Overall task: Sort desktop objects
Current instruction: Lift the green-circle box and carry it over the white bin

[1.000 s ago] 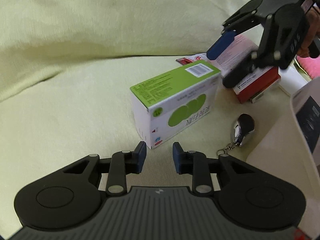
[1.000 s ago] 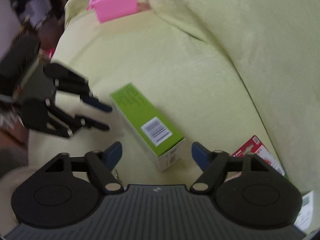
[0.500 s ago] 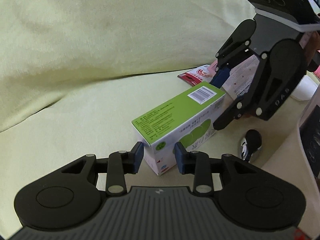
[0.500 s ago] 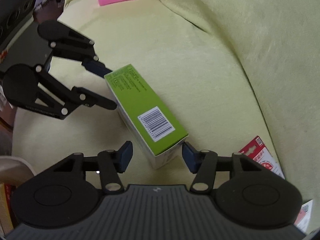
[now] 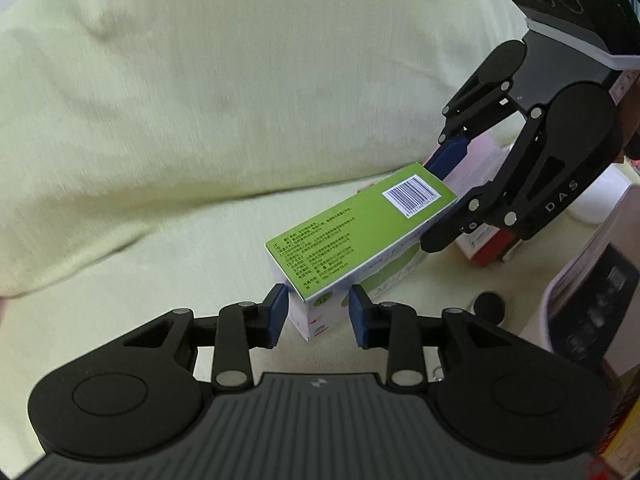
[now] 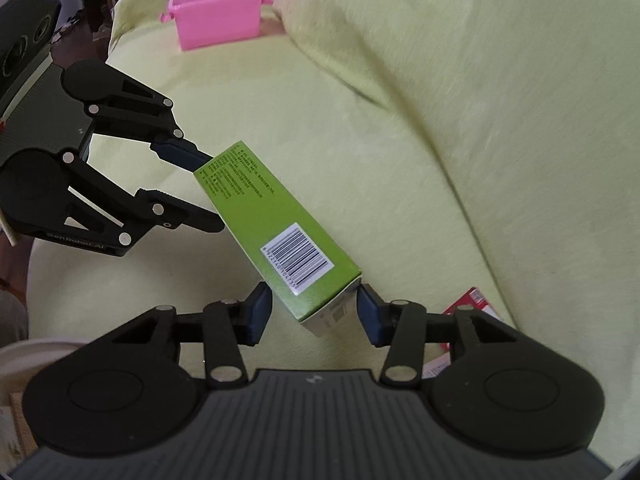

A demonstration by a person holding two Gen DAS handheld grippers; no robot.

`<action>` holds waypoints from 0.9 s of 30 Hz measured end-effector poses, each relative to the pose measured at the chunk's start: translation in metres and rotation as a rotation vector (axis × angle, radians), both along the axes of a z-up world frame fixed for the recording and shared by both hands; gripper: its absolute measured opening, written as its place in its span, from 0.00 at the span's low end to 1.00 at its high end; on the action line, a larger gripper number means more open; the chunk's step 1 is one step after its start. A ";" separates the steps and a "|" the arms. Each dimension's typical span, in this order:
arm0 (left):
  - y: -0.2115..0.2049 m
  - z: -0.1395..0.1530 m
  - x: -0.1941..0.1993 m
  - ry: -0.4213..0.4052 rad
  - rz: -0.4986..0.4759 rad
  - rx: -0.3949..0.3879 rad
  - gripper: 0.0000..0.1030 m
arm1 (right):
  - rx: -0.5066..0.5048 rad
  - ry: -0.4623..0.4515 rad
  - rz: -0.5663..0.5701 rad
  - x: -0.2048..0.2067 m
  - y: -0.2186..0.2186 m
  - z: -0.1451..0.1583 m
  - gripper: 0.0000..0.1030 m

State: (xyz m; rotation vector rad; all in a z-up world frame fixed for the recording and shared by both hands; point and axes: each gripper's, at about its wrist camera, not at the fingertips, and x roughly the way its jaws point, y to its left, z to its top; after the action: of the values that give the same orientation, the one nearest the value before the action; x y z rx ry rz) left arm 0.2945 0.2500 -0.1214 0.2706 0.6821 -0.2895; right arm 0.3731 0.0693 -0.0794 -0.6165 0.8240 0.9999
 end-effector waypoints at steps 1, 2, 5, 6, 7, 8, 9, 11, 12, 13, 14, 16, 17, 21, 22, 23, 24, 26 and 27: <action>-0.001 0.006 -0.003 -0.010 -0.001 0.002 0.38 | 0.004 -0.005 -0.007 -0.003 -0.002 0.007 0.41; -0.003 0.012 -0.006 -0.021 -0.002 0.005 0.38 | 0.010 -0.014 -0.013 -0.007 -0.002 0.012 0.41; -0.009 0.029 -0.016 -0.046 -0.007 0.013 0.38 | 0.020 -0.039 -0.022 -0.018 -0.006 0.031 0.41; -0.011 0.034 -0.019 -0.055 -0.009 0.014 0.38 | 0.026 -0.044 -0.028 -0.021 -0.007 0.036 0.41; -0.013 0.040 -0.023 -0.064 -0.012 0.018 0.38 | 0.029 -0.050 -0.032 -0.026 -0.010 0.042 0.41; -0.016 0.045 -0.027 -0.072 -0.014 0.022 0.38 | 0.035 -0.055 -0.035 -0.030 -0.013 0.048 0.41; -0.019 0.049 -0.031 -0.079 -0.017 0.025 0.38 | 0.041 -0.060 -0.039 -0.035 -0.016 0.053 0.41; -0.024 0.057 -0.037 -0.088 -0.022 0.027 0.38 | 0.049 -0.069 -0.047 -0.046 -0.022 0.064 0.41; -0.026 0.061 -0.041 -0.093 -0.025 0.028 0.38 | 0.054 -0.071 -0.051 -0.051 -0.025 0.068 0.41; -0.029 0.064 -0.045 -0.097 -0.029 0.029 0.38 | 0.058 -0.074 -0.056 -0.056 -0.029 0.072 0.41; -0.033 0.067 -0.050 -0.100 -0.034 0.031 0.38 | 0.061 -0.077 -0.060 -0.062 -0.033 0.076 0.41; -0.040 0.072 -0.059 -0.106 -0.044 0.034 0.38 | 0.065 -0.080 -0.069 -0.072 -0.040 0.082 0.41; -0.043 0.074 -0.063 -0.108 -0.049 0.035 0.38 | 0.067 -0.081 -0.074 -0.077 -0.044 0.085 0.41; -0.059 0.082 -0.078 -0.114 -0.068 0.041 0.38 | 0.075 -0.085 -0.095 -0.097 -0.059 0.094 0.41; -0.062 0.083 -0.082 -0.115 -0.074 0.042 0.38 | 0.077 -0.086 -0.101 -0.102 -0.063 0.096 0.41; -0.066 0.085 -0.086 -0.116 -0.080 0.040 0.38 | 0.079 -0.086 -0.107 -0.107 -0.068 0.098 0.41; -0.069 0.086 -0.090 -0.116 -0.085 0.038 0.38 | 0.082 -0.086 -0.113 -0.113 -0.072 0.101 0.41; -0.076 0.087 -0.096 -0.116 -0.095 0.039 0.38 | 0.089 -0.084 -0.124 -0.120 -0.081 0.103 0.41; -0.079 0.088 -0.100 -0.116 -0.101 0.038 0.38 | 0.092 -0.082 -0.131 -0.125 -0.085 0.104 0.41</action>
State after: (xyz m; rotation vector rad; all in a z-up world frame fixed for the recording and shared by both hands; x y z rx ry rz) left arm 0.1947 0.1706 -0.0334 0.3563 0.5606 -0.3543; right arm 0.2481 -0.0161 0.0241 -0.5150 0.7326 0.8825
